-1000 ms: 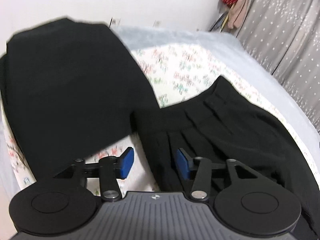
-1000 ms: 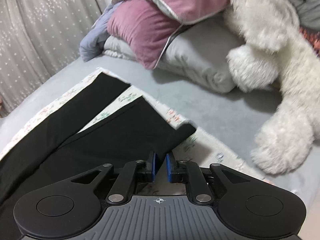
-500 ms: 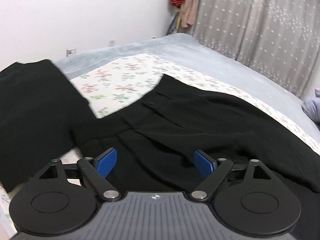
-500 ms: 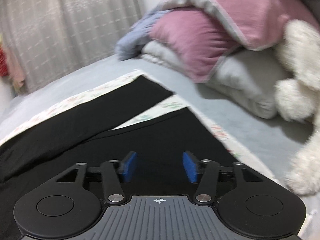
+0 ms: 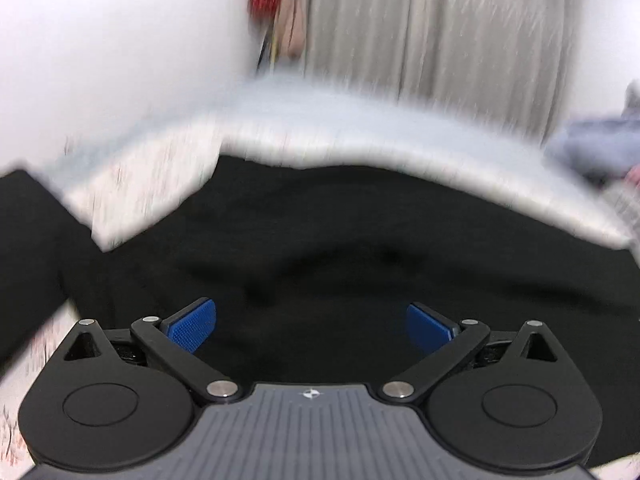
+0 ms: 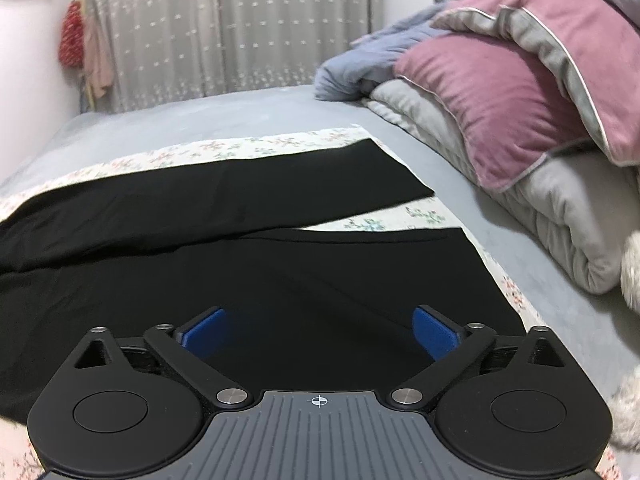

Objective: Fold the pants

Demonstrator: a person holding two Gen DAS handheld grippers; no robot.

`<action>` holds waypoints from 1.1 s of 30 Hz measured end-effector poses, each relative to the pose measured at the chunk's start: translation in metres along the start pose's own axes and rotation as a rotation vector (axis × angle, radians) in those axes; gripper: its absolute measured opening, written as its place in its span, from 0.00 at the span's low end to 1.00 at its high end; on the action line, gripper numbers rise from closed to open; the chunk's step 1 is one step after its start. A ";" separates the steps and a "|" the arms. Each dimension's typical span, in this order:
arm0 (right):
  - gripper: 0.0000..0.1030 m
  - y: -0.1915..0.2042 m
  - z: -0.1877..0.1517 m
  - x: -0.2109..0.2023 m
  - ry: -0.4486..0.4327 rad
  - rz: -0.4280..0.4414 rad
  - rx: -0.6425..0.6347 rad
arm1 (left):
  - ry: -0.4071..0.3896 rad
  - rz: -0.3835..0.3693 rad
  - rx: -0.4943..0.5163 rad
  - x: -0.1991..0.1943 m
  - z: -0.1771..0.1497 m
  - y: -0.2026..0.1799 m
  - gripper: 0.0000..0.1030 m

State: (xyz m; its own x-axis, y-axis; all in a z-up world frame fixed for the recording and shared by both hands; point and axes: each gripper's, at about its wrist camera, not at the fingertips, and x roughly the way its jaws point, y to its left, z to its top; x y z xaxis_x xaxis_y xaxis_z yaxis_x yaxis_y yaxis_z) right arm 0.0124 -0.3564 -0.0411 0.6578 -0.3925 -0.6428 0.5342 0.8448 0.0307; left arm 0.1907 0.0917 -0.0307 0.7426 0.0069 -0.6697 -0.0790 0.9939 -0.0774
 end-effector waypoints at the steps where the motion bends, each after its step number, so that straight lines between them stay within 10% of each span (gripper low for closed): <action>1: 0.99 0.000 0.001 0.000 0.000 -0.001 -0.003 | 0.025 -0.035 -0.046 0.005 0.006 0.006 1.00; 5: 1.00 0.009 0.002 -0.007 -0.002 0.012 0.023 | -0.095 -0.074 -0.112 -0.012 0.021 0.016 1.00; 15: 1.00 0.036 0.008 -0.065 -0.157 0.045 -0.098 | -0.027 -0.085 -0.057 -0.004 0.018 0.003 1.00; 24: 1.00 -0.021 0.013 0.040 0.193 0.079 0.187 | 0.006 0.007 -0.080 0.015 0.041 0.026 1.00; 33: 1.00 -0.075 0.080 0.086 0.145 0.016 0.205 | -0.002 0.119 -0.065 0.104 0.147 0.063 1.00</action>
State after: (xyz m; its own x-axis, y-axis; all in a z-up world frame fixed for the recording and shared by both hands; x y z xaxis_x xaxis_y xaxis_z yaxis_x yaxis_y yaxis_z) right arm 0.0712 -0.4826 -0.0370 0.5920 -0.3106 -0.7437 0.6306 0.7531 0.1874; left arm 0.3605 0.1714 0.0034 0.7267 0.1242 -0.6756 -0.2090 0.9769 -0.0452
